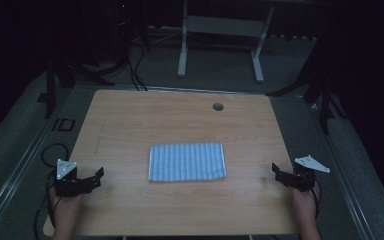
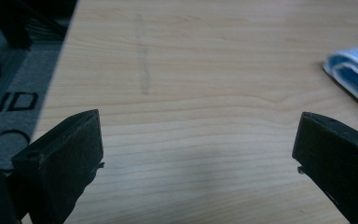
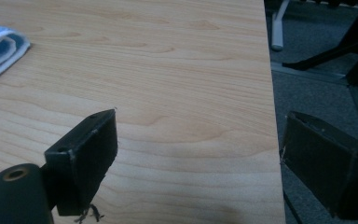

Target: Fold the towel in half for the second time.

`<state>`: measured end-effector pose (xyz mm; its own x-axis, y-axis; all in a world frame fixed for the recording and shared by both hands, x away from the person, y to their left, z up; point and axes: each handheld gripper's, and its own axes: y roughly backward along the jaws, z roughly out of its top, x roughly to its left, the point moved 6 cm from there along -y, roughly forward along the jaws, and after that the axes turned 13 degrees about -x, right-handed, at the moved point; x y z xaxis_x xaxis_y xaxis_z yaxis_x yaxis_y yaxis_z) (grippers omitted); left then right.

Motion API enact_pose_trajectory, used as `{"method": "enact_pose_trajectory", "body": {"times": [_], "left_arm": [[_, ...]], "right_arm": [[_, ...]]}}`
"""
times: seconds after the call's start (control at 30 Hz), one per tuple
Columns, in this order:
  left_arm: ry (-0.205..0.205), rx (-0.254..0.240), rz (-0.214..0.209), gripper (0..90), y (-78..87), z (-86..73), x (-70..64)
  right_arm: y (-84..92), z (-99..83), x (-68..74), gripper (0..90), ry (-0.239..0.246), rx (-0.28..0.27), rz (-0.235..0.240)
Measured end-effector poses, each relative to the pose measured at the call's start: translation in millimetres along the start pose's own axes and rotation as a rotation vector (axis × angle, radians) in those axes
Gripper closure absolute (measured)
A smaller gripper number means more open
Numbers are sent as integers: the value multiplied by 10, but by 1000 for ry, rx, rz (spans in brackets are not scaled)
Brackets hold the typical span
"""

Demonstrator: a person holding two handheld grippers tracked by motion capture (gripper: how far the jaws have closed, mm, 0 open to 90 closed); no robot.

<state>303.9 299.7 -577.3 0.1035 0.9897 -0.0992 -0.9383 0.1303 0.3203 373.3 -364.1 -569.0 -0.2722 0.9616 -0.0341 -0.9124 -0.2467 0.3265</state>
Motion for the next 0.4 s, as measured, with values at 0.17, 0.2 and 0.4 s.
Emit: {"method": "enact_pose_trajectory", "body": {"times": [0.17, 0.2, 0.4], "left_arm": [[19, -30, 47, 17, 32, 18, 54], [19, -30, 47, 17, 32, 18, 54], [3, -11, 41, 18, 15, -4, 26]], "right_arm": [[-2, -1, -9, 123, -5, 2, -7], [-3, -3, -10, 123, -4, 4, -7], [-5, -8, -13, 123, -7, 8, -11]]}}
